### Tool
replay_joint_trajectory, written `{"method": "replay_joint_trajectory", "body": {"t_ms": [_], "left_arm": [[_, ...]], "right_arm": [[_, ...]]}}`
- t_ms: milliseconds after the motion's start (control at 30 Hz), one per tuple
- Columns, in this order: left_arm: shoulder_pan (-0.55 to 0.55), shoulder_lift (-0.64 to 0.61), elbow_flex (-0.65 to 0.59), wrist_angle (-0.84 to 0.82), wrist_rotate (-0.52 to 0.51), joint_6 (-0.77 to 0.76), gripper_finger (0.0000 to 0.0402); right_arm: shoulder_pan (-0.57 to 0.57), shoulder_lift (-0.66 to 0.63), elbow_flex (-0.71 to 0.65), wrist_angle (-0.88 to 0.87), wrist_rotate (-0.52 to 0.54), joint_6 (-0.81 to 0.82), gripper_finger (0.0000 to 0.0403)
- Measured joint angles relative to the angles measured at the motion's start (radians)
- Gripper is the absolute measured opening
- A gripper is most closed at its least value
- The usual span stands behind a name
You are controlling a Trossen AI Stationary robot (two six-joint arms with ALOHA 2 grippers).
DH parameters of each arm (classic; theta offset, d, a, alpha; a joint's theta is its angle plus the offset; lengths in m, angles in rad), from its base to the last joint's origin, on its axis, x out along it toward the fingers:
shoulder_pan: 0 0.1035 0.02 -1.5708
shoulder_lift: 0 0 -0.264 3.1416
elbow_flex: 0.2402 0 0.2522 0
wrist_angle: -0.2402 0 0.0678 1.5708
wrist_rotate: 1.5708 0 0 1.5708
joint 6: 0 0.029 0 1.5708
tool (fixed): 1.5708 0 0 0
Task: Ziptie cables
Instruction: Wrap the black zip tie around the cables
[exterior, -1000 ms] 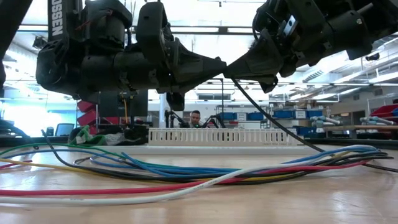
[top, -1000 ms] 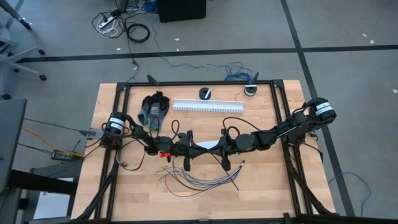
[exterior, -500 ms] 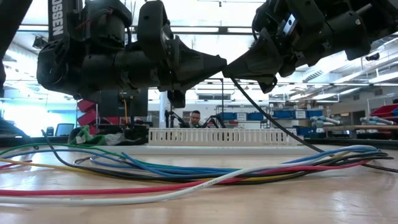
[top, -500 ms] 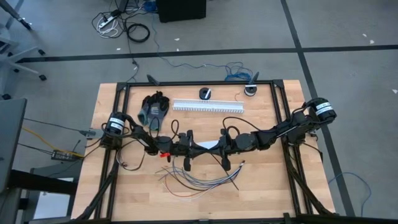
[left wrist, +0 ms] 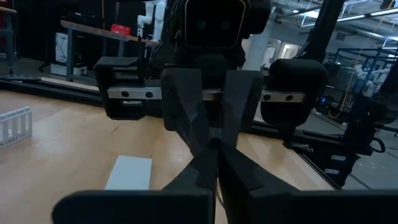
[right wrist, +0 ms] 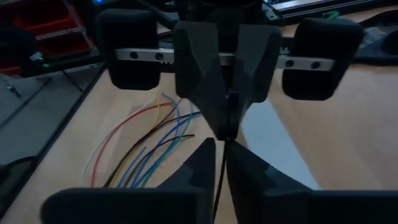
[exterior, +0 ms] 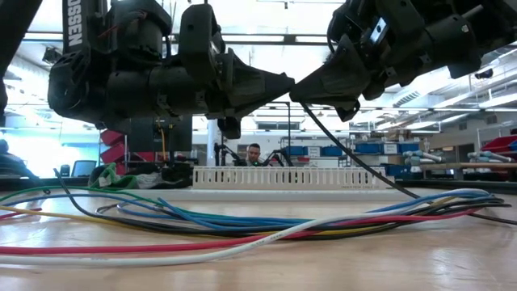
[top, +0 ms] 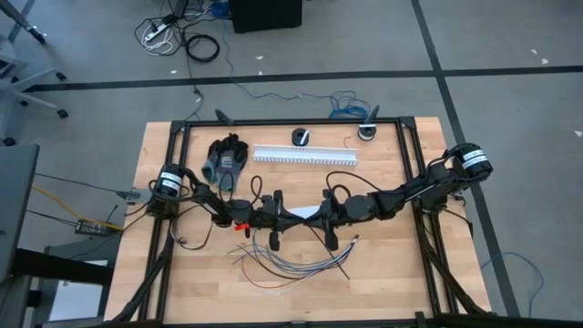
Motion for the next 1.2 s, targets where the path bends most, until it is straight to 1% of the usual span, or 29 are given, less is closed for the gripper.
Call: {"method": "replay_joint_trajectory", "body": {"t_ms": [133,300,400,500,633,767,933,1000,1100,1200], "left_arm": [[0.000,0.000,0.000,-0.003,0.005,0.000,0.0000],[0.000,-0.001,0.000,-0.017,0.002,0.000,0.0000],[0.001,-0.001,0.001,-0.047,0.001,0.000,0.0000],[0.001,-0.001,0.001,-0.080,-0.003,0.000,0.0000],[0.002,-0.001,0.013,-0.132,-0.006,-0.004,0.0000],[0.002,-0.001,0.045,-0.214,0.003,-0.006,0.0000],[0.002,-0.001,0.078,-0.281,0.015,-0.001,0.0000],[0.002,-0.001,0.078,-0.283,0.031,-0.001,0.0000],[0.002,-0.001,0.078,-0.288,0.043,-0.003,0.0000],[0.001,-0.001,0.078,-0.288,0.045,-0.010,0.0000]], "right_arm": [[0.000,0.000,0.000,0.000,-0.069,0.028,0.0085],[0.000,-0.007,0.000,-0.017,-0.089,-0.024,0.0144],[0.000,-0.019,0.000,-0.061,-0.110,-0.047,0.0167],[0.000,-0.028,0.000,-0.118,-0.117,-0.059,0.0180],[0.001,-0.041,0.000,-0.202,-0.118,-0.051,0.0186],[0.014,-0.044,0.000,-0.266,-0.118,-0.015,0.0182],[0.080,-0.049,0.000,-0.265,-0.117,-0.009,0.0172],[0.117,-0.063,0.004,-0.262,-0.091,0.004,0.0167],[0.200,-0.079,0.012,-0.266,-0.022,0.036,0.0160],[0.301,-0.079,0.014,-0.269,0.081,0.099,0.0154]]}}
